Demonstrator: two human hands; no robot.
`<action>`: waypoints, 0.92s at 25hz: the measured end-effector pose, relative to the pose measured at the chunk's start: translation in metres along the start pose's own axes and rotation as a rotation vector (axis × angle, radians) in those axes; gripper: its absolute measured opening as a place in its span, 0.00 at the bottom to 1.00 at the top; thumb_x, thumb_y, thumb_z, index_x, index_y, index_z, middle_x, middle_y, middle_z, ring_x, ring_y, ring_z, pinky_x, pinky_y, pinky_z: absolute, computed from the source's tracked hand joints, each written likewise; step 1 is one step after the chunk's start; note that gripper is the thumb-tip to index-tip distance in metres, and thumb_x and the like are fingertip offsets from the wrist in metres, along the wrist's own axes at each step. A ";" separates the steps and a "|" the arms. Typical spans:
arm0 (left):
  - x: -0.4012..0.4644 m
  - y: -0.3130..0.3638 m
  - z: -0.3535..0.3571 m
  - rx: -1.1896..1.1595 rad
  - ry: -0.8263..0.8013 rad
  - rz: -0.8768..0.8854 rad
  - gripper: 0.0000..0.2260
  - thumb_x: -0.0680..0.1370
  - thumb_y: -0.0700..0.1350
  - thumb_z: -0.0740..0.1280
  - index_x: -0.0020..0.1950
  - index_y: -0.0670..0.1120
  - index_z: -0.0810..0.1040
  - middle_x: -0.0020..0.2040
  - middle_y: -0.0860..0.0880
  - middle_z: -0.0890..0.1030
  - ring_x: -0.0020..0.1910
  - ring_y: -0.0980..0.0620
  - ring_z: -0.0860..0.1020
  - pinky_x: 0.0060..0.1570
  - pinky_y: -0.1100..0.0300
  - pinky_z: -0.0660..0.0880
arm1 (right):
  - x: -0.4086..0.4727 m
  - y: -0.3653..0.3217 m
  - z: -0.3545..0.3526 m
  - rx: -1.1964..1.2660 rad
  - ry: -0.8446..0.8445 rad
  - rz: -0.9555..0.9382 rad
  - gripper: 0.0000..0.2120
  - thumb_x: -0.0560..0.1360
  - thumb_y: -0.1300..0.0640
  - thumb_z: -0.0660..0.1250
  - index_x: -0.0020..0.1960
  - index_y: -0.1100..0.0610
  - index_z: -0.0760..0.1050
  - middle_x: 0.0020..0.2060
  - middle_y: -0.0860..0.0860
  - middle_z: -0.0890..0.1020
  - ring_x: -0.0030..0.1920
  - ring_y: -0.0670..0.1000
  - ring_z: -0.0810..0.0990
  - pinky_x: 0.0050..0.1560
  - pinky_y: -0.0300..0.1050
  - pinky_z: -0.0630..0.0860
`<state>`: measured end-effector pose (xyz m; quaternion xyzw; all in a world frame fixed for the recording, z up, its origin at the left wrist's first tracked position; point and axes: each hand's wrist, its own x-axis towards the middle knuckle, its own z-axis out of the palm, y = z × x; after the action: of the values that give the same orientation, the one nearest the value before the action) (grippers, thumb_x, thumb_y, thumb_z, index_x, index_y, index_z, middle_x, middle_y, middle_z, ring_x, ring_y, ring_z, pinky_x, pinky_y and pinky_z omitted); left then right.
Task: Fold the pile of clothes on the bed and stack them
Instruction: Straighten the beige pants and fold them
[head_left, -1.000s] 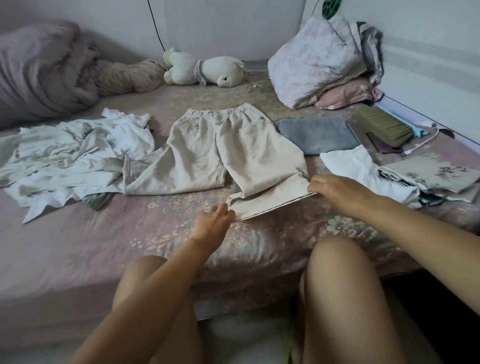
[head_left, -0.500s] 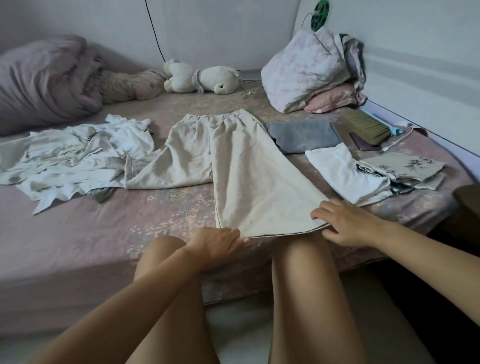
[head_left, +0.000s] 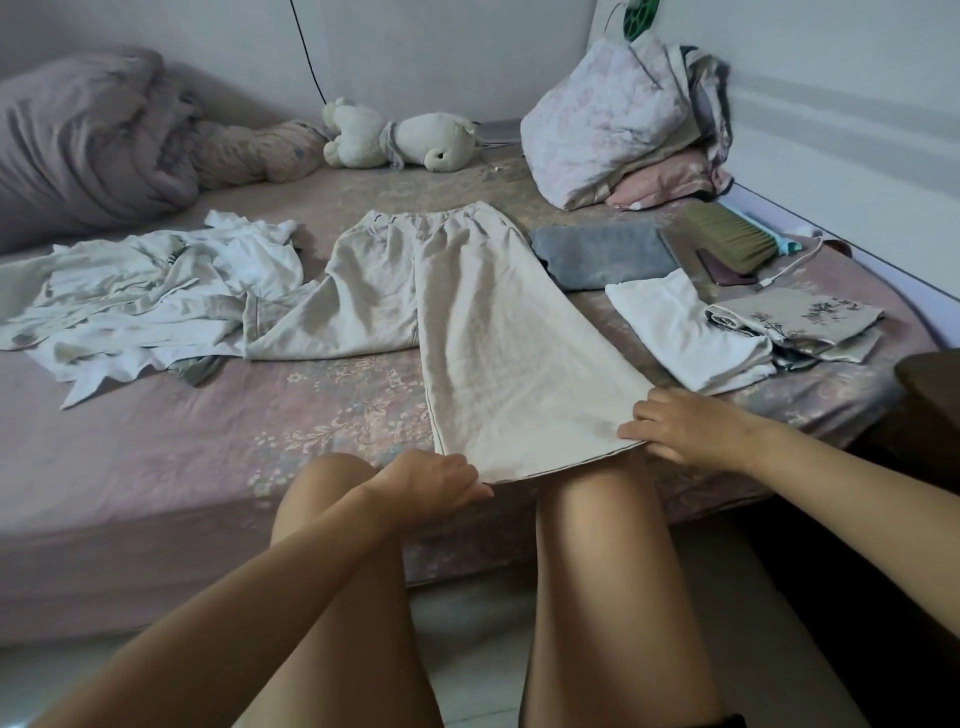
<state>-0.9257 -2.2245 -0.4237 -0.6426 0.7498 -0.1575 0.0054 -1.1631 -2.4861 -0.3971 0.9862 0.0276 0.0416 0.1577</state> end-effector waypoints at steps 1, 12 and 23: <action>-0.003 -0.003 0.005 -0.027 0.026 -0.001 0.21 0.82 0.53 0.54 0.35 0.48 0.78 0.26 0.53 0.72 0.18 0.52 0.72 0.14 0.65 0.62 | 0.001 0.002 0.002 0.034 -0.019 -0.014 0.19 0.59 0.61 0.78 0.48 0.53 0.79 0.34 0.49 0.77 0.34 0.53 0.78 0.31 0.44 0.77; 0.073 -0.124 -0.002 -1.022 0.114 -0.641 0.10 0.73 0.47 0.70 0.41 0.41 0.80 0.36 0.43 0.80 0.35 0.56 0.74 0.38 0.62 0.74 | 0.099 0.117 -0.029 0.854 0.078 0.728 0.07 0.70 0.69 0.70 0.43 0.58 0.81 0.43 0.55 0.83 0.43 0.45 0.79 0.40 0.28 0.69; 0.181 -0.257 0.118 -0.766 0.368 -1.400 0.10 0.82 0.43 0.55 0.44 0.41 0.69 0.37 0.47 0.74 0.40 0.46 0.70 0.38 0.58 0.60 | 0.297 0.203 0.113 0.697 0.284 1.120 0.10 0.74 0.59 0.70 0.37 0.61 0.73 0.47 0.62 0.73 0.52 0.61 0.74 0.43 0.42 0.61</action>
<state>-0.6854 -2.4577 -0.4381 -0.8832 0.1656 0.0397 -0.4370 -0.8485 -2.6935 -0.4192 0.8299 -0.4556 0.2347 -0.2205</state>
